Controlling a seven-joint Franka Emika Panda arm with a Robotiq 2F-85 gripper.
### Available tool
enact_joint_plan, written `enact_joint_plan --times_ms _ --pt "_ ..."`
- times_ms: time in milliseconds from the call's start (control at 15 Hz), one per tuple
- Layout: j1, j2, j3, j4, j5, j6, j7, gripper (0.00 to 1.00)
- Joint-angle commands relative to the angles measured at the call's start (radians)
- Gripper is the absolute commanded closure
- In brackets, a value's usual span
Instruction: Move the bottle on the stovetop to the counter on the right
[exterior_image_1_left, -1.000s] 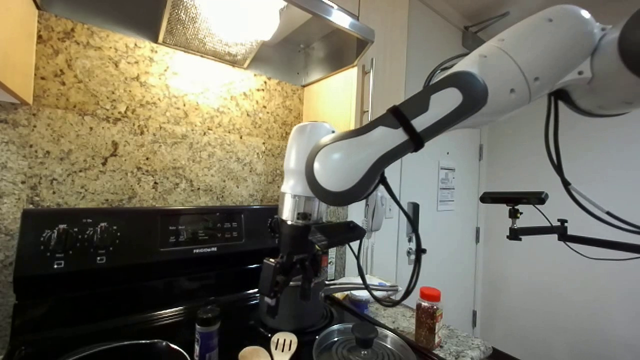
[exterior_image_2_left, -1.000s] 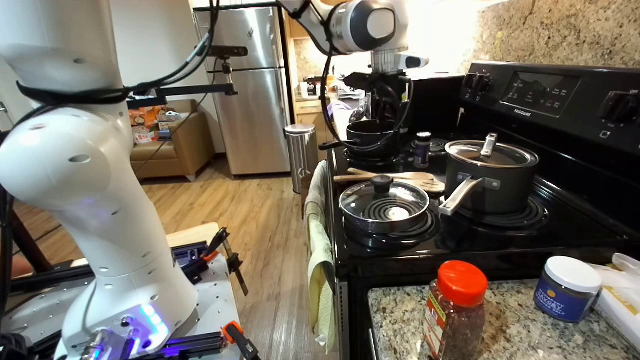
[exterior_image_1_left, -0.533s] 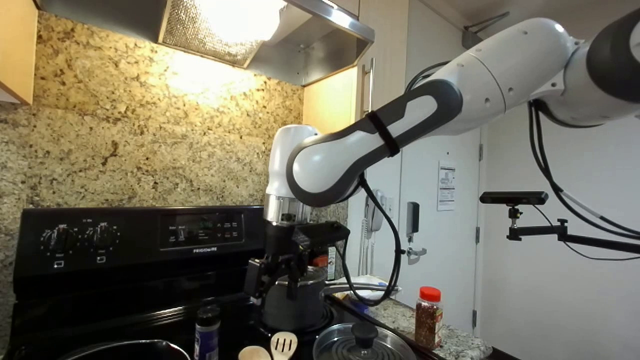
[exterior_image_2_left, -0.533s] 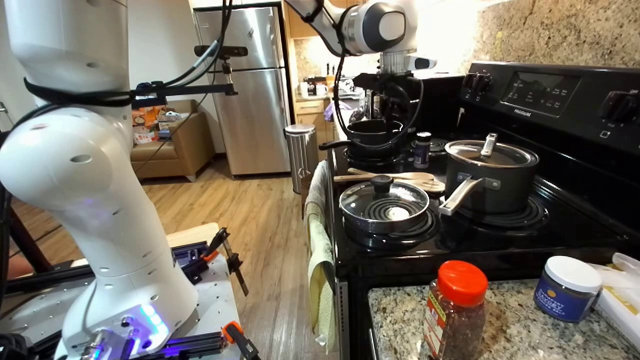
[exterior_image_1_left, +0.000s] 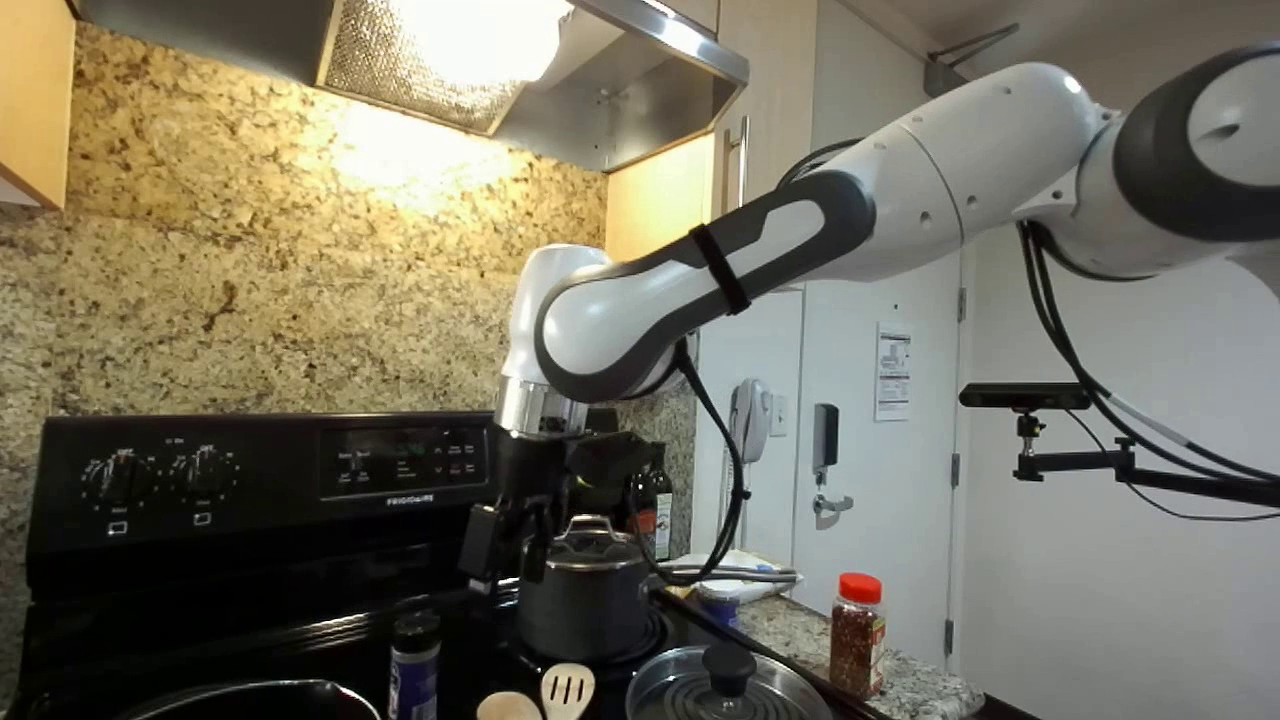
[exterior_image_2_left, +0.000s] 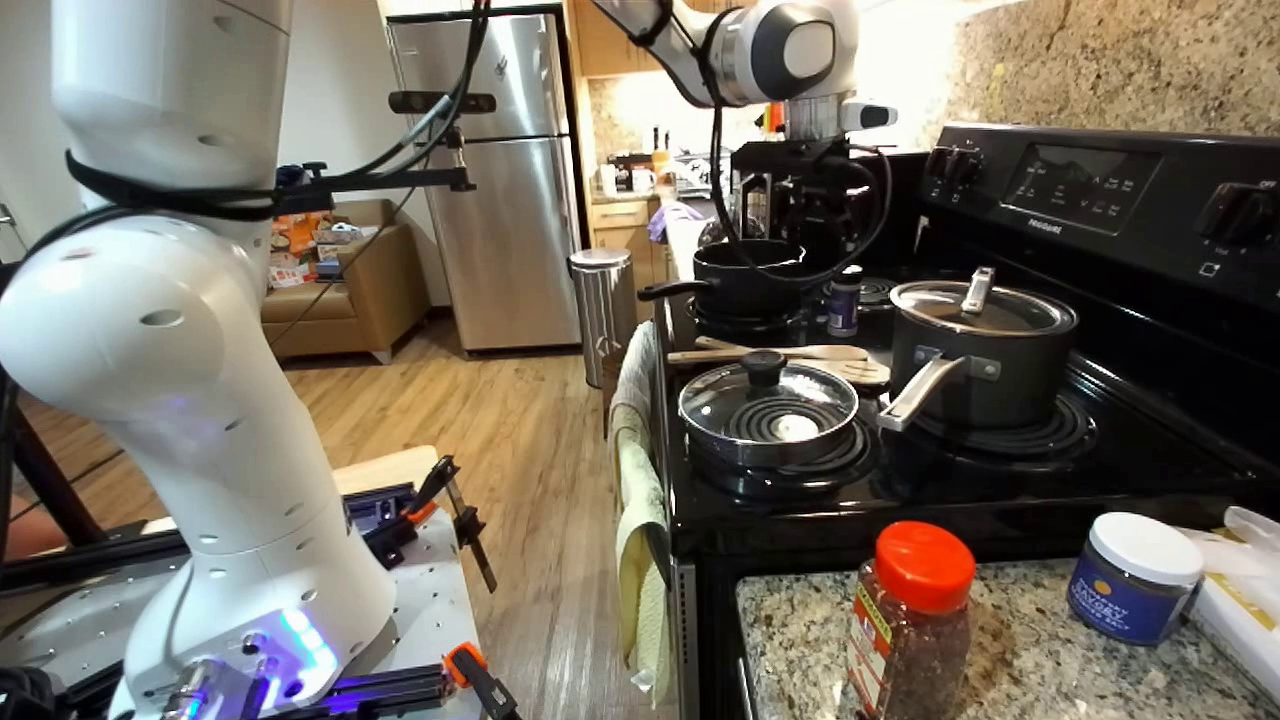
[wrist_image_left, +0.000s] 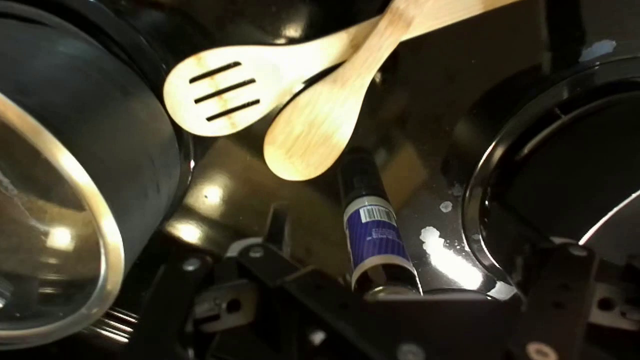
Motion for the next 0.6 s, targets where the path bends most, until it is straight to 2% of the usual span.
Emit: enact_joint_plan --times_ms 0,200,533 --pt "-0.024 0.13 0.027 0.204 0.053 -0.113 -0.137 0.0" --pt "-0.016 0.222 0.037 0.339 0.058 -0.203 -0.196 0.0" --pt "0.013 0.353 0.033 0.517 0.014 -0.279 -0.242 0.0"
